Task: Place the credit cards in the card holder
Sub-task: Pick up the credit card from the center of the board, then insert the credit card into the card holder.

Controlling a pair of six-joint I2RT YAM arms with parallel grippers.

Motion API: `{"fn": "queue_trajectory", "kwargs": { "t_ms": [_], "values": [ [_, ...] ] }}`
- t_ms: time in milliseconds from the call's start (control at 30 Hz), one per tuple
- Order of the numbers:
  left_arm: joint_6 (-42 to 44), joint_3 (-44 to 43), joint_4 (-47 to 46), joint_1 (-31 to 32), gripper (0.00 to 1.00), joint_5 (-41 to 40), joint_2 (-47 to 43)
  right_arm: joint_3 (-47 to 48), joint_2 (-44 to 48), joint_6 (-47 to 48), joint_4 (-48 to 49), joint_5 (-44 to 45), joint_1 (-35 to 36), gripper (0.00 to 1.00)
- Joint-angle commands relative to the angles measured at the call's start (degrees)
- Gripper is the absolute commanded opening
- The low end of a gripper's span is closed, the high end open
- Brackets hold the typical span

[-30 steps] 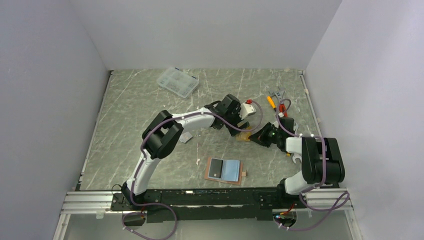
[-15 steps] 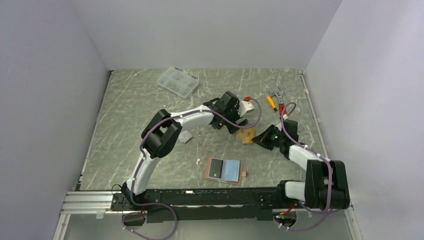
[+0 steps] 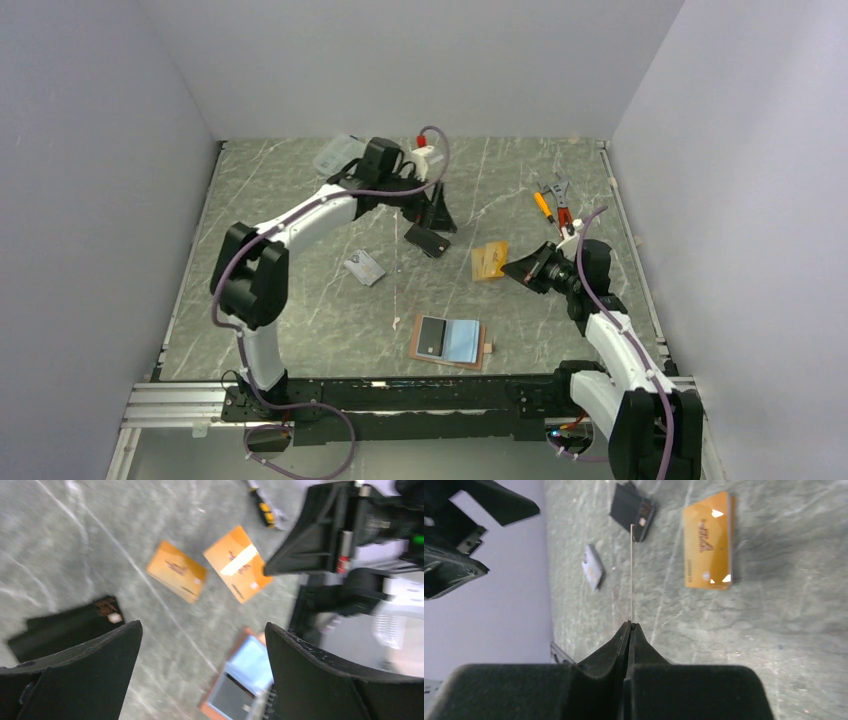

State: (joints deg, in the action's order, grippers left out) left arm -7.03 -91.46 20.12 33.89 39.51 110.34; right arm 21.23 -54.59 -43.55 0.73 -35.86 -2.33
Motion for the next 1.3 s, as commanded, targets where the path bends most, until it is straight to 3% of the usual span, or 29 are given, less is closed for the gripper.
{"fn": "queue_trajectory", "kwargs": {
  "t_ms": [0,167,333,467,600,900,1033,1267],
  "values": [
    [-25.0,13.2,-21.8,-1.7,0.99,23.1,-5.1,1.9,4.9,-3.9,2.0,-6.7,0.2,0.00],
    [-30.6,18.7,-29.1,-1.2,0.99,26.6,-7.5,2.4,8.0,-8.9,6.8,-9.6,4.3,0.00],
    [-40.5,26.4,-44.0,-1.4,0.98,26.6,-10.6,5.7,7.4,-9.4,6.9,-4.9,13.1,0.00],
    [-50.4,30.0,-57.7,-1.8,0.80,27.9,-11.2,7.2,6.6,-10.7,8.8,-3.7,15.8,0.00],
    [-49.6,30.9,-57.7,-2.0,0.73,28.3,-12.8,8.0,6.9,-10.8,8.4,-2.9,16.8,0.00],
    [-50.1,31.3,-57.8,-2.0,0.45,28.3,-15.0,8.6,6.8,-11.5,9.7,1.5,19.6,0.00],
    [-49.0,31.2,-56.2,-2.1,0.38,28.0,-15.2,9.1,6.1,-12.1,11.2,2.3,21.6,0.00],
    [-48.5,30.2,-54.6,-2.8,0.00,27.5,-14.5,9.3,7.5,-12.0,11.9,1.9,23.5,0.00]
  ]
}}
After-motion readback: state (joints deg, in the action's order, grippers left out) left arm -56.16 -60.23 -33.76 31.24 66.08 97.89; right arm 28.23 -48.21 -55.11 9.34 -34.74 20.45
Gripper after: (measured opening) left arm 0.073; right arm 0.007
